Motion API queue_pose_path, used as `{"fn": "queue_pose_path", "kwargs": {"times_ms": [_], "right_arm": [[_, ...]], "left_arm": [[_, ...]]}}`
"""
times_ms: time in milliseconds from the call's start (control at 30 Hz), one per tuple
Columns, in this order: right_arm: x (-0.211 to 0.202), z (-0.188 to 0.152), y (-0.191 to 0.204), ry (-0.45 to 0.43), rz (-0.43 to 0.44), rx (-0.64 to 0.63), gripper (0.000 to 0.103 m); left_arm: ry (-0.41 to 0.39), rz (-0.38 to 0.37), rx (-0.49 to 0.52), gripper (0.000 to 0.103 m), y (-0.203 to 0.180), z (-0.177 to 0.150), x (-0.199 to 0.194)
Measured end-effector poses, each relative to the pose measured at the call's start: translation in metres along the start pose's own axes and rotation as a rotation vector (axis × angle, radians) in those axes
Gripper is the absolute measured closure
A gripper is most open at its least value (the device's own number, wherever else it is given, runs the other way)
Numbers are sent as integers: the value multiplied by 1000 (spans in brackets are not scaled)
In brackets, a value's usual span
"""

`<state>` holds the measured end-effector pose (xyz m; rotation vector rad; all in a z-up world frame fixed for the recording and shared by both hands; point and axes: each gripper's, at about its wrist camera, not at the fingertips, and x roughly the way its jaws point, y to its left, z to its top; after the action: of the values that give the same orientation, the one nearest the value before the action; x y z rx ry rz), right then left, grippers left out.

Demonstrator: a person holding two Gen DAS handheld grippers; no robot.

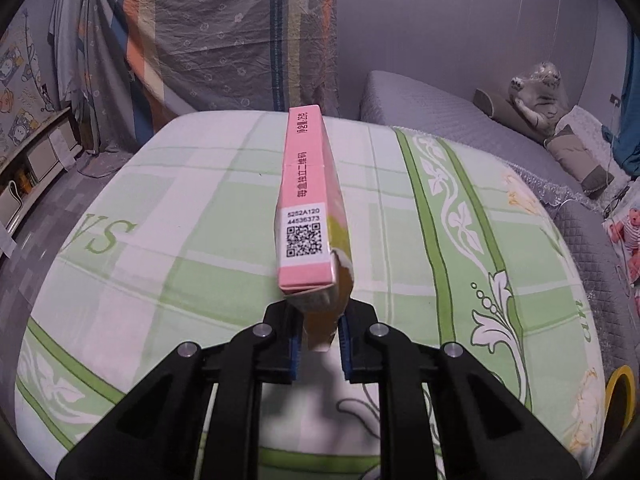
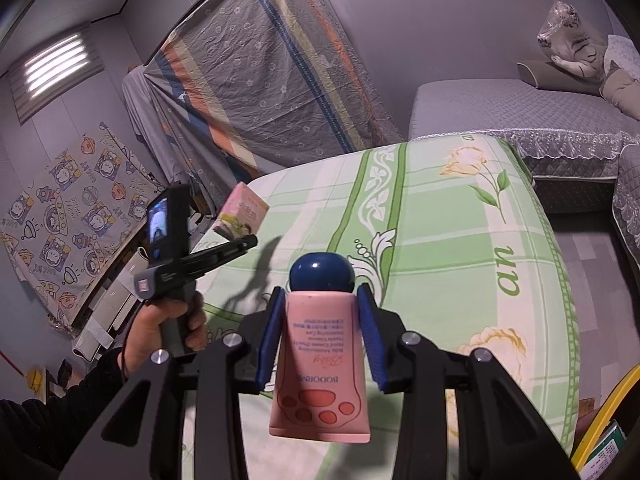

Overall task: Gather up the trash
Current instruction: 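Carry the milk box and cream tube over the yellow bin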

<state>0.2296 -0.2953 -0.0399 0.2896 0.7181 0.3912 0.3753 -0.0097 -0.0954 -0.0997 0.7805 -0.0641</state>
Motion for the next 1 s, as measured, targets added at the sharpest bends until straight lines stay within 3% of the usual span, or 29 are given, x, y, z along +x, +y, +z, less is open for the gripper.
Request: {"fn": "queue_pose_path", "kwargs": {"times_ms": [233,400,533,667,1000], "right_arm": [[-11,-7,20,-8,26,-17,68],[-31,-19,21,-31,12,-10,68],[-55,-29,12,-63,-25,8,68],[-90,-40,-7,-113,-88,37,68],[-186,-67,-69,-264,-284,140,68]], "left_arm": [[-120,-34,55,89,12,-22,-83],[-189,-82,105,89,-6,-39,-134],[-260,-124,197,89,-44,-52,-174],[-291,-221,279,89,-92,-61,-199],[-313,-427,446,89,-208,-88,-228]]}}
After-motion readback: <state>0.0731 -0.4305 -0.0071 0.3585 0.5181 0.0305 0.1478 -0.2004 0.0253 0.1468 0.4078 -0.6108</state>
